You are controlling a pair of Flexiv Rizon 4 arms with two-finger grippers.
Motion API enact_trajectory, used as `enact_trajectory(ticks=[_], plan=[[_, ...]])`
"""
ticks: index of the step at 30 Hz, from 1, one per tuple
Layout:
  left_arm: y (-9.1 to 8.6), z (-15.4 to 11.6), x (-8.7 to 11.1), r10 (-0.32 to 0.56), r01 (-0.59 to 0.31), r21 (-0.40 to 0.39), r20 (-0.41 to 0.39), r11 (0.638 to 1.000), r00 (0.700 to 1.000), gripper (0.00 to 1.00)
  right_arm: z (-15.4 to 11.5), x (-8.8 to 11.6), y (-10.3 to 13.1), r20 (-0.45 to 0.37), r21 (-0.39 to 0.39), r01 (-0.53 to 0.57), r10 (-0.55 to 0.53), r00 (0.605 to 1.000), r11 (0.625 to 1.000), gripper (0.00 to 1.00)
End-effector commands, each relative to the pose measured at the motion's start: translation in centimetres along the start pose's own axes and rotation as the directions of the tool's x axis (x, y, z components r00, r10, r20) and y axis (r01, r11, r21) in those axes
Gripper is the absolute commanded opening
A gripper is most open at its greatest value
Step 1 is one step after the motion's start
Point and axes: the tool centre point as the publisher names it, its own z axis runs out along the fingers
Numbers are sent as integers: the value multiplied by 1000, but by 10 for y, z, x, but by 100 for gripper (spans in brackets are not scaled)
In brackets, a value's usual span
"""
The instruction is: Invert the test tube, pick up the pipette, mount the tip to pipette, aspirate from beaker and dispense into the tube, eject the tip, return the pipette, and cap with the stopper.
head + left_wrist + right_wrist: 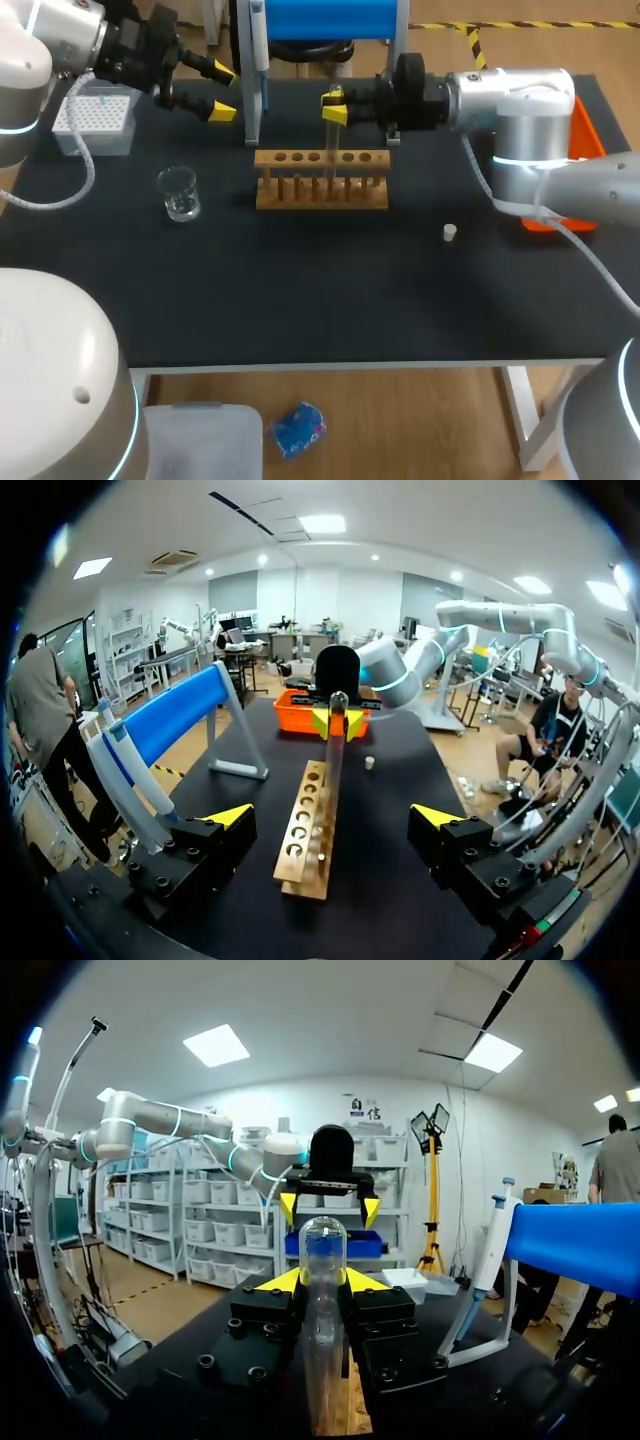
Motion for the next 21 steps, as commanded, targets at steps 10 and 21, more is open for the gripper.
enact_trajectory(ticks=[10, 21], plan=[[0, -1, -1, -1, 1, -3, -6, 1000, 1000, 100, -7, 11, 25, 2, -12, 12, -12, 1000, 1000, 0], [0, -1, -1, -1, 1, -3, -6, 1000, 1000, 100, -16, 19, 58, 12, -43, 34, -33, 999, 999, 0]])
